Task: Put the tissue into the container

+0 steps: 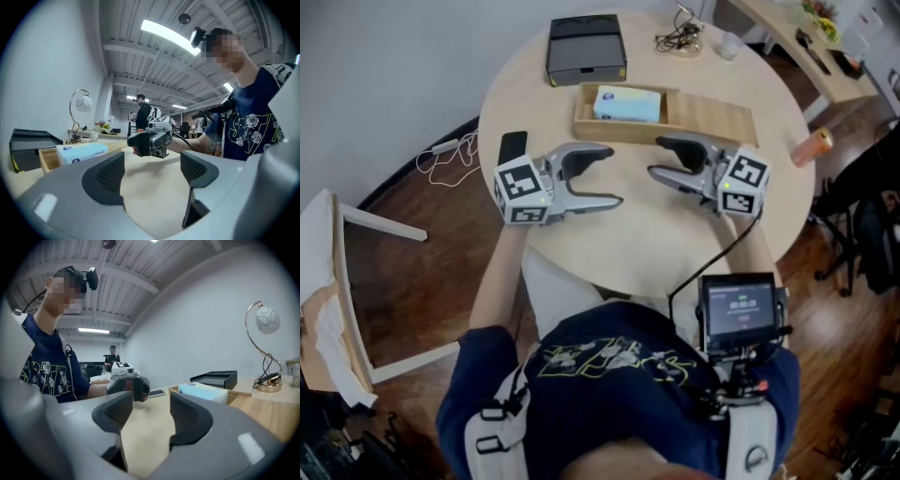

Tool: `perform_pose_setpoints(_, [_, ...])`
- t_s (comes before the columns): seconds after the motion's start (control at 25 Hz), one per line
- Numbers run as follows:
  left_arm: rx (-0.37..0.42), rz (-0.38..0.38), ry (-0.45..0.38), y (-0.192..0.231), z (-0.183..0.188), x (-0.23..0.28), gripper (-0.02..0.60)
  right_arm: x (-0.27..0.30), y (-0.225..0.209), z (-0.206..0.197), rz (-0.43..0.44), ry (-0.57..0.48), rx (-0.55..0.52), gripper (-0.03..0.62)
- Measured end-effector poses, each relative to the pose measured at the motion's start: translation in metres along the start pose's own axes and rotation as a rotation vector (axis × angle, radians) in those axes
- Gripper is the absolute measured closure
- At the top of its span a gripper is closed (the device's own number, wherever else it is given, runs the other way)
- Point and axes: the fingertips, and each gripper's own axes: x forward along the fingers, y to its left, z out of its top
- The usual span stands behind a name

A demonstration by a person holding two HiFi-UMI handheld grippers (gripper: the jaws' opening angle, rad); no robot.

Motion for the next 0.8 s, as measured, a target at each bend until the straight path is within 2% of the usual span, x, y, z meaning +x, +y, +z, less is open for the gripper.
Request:
perform_pose_setpoints(0.12, [-0.034, 0.003, -0.020, -0.008, -0.013, 0.004, 0.198, -0.006, 0.004, -0.016, -0.003, -0.023, 0.066, 0.364])
perform_pose_setpoints(0.2, [-0.033, 0.032, -0.042, -0.010, -0.018, 0.005, 0.199, -0.008, 0.009, -0.024, 0.001, -0.040, 0.091, 0.369])
perform_pose_setpoints(0.32, [-0.015, 0.084, -0.067, -0.013, -0.024, 0.006, 0.269, -0.012, 0.011, -0.032, -0.016, -0.085, 0.084, 0.452])
perform_pose_setpoints(0.52, [0.014, 0.081, -0.015, -0.020, -0.036, 0.013, 0.284, -0.010, 0.017, -0.036, 0.006, -0.118, 0.122, 0.501])
perform_pose_setpoints(0.6, [0.008, 0.084, -0.009, -0.020, -0.037, 0.013, 0.286, -0.007, 0.020, -0.039, 0.005, -0.097, 0.108, 0.514])
perform_pose_setpoints(0.68, [-0.001, 0.095, 0.004, -0.018, -0.040, 0.014, 0.318, -0.003, 0.019, -0.044, -0.020, -0.060, 0.067, 0.534])
perform_pose_setpoints(0.8, [-0.010, 0.109, 0.025, -0.016, -0.044, 0.016, 0.346, 0.002, 0.018, -0.049, -0.076, -0.026, -0.012, 0.594])
